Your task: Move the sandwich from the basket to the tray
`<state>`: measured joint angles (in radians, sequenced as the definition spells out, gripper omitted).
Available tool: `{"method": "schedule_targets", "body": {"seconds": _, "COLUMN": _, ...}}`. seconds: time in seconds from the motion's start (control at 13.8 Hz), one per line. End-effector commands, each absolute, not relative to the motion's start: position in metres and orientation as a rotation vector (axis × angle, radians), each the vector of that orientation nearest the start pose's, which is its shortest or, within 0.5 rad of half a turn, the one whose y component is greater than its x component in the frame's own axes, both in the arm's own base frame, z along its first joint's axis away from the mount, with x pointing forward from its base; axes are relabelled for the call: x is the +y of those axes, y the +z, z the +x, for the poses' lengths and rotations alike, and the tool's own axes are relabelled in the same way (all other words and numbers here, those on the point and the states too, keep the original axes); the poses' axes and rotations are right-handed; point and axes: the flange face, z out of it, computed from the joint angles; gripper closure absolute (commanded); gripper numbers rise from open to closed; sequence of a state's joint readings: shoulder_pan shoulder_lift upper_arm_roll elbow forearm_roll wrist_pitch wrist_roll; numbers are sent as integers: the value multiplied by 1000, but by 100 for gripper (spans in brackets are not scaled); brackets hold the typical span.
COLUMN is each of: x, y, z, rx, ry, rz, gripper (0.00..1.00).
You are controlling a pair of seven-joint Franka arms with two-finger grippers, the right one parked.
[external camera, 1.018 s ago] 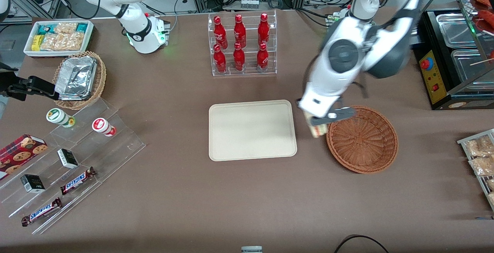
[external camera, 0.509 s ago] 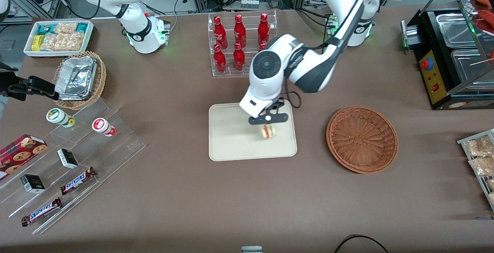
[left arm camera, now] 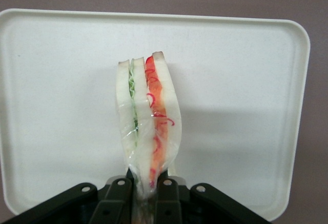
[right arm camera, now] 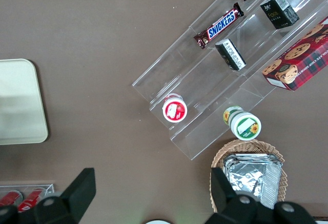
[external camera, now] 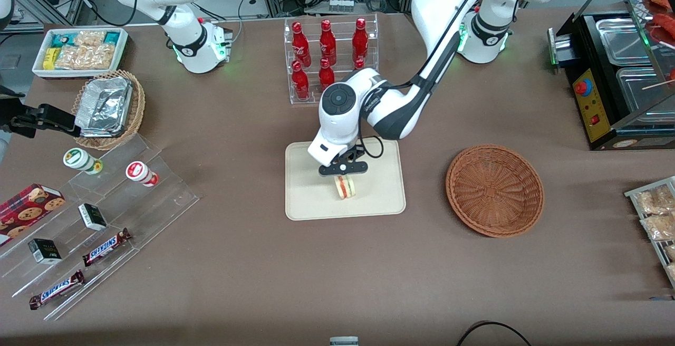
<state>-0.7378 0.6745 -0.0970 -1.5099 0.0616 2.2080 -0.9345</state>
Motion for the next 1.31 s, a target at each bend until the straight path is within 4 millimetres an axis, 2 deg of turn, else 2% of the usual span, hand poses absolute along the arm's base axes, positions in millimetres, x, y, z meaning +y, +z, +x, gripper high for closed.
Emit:
{"method": "schedule_targets", "body": {"seconds": 0.0, "x": -526, "y": 264, "z": 479, "rx": -126, "ry": -63, "rz": -3153, "gripper": 100}}
{"method": "schedule_targets", "body": {"seconds": 0.22, "x": -530, "y": 245, "z": 468, "rx": -91, "ry": -40, "rz": -3128, "gripper": 100}}
{"method": "schedule_targets", "body": {"seconds": 0.44, "x": -532, "y": 239, "z": 461, "rx": -47, "ry": -54, "rz": -3109, "gripper": 100}}
{"method": "schedule_targets", "body": {"seconds": 0.51, "x": -533, "y": 237, "z": 460, "rx": -45, "ry": -51, "rz": -3107, "gripper": 87}}
{"method": "schedule_targets", "body": {"seconds": 0.58, "x": -533, "y": 237, "z": 460, "rx": -40, "ry": -49, "rz": -3105, "gripper": 20}}
{"method": "schedule_targets", "body": {"seconds": 0.65, "x": -532, "y": 237, "z": 460, "rx": -41, "ry": -49, "rz": -3103, "gripper": 0}}
{"method": "schedule_targets", "body": {"seconds": 0.87, "x": -527, "y": 263, "z": 467, "rx": -64, "ry": -57, "rz": -3102, "gripper": 0}}
{"method": "schedule_targets", "body": {"seconds": 1.02, "x": -520, "y": 300, "z": 472, "rx": -102, "ry": -64, "rz": -3104, "gripper": 0}}
{"method": "schedule_targets", "body": {"seconds": 1.09, "x": -502, "y": 320, "z": 485, "rx": -154, "ry": -51, "rz": -3092, "gripper": 0}}
{"method": "schedule_targets", "body": {"seconds": 1.24, "x": -471, "y": 364, "z": 495, "rx": -225, "ry": -15, "rz": -3052, "gripper": 0}}
